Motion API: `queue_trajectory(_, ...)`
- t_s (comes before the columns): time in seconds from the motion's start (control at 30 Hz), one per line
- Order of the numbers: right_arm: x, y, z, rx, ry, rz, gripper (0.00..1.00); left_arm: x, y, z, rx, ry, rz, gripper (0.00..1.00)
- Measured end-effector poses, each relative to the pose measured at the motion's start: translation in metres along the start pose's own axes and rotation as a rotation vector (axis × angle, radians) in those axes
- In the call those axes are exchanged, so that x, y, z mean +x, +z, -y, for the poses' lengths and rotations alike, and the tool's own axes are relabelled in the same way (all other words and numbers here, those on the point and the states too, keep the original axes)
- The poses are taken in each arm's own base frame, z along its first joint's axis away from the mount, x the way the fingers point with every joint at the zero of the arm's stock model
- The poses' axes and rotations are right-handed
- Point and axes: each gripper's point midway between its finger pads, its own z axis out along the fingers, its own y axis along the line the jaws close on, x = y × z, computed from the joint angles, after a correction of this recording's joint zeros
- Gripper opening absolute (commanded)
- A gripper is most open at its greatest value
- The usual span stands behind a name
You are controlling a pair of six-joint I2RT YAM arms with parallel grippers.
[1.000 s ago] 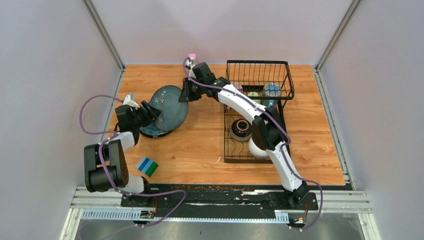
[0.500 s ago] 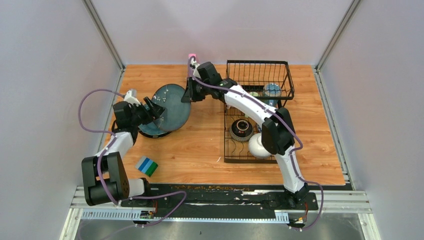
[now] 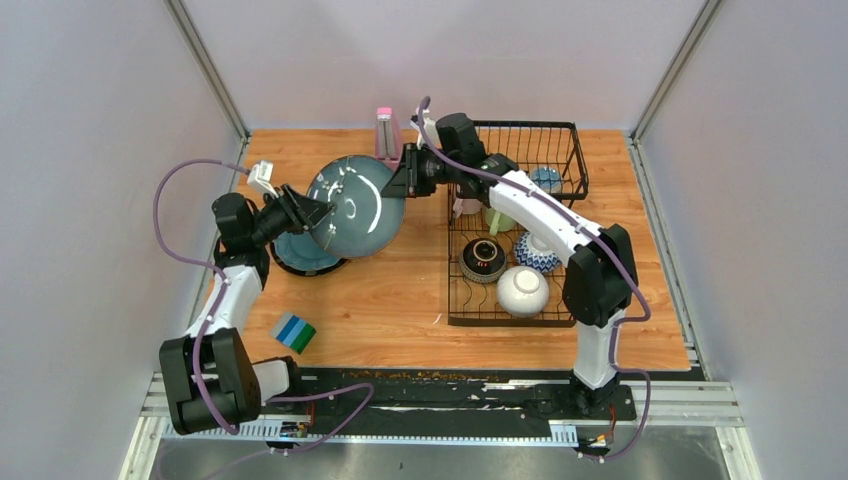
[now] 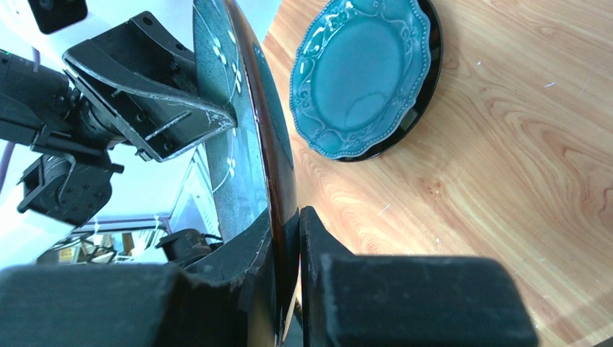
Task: Load the mixed dishes into the dish rack
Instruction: Pick up the plate at the center of the board.
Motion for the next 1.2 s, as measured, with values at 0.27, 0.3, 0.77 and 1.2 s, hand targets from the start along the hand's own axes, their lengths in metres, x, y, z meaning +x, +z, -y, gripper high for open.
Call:
queue_trajectory(0.27, 0.003, -0.027, -0.003, -0.099, -0.011, -0.014, 0.00, -0.014, -0.011, 0.047, 0.153, -0.025, -0.009, 0.00)
queue_trajectory(0.3, 0.004, -0.030, -0.005, -0.111, -0.020, -0.017, 0.00, -0.014, -0.012, 0.051, 0.164, -0.035, -0.012, 0.00)
queue_trajectory(0.77, 0.009, -0.060, -0.033, -0.201, -0.154, 0.040, 0.18, -0.026, -0.020, 0.087, 0.306, -0.019, 0.021, 0.00)
queue_trajectory(1.2, 0.033, -0.067, -0.057, -0.318, -0.116, -0.045, 0.35, -0.025, -0.022, 0.111, 0.414, 0.072, 0.019, 0.00)
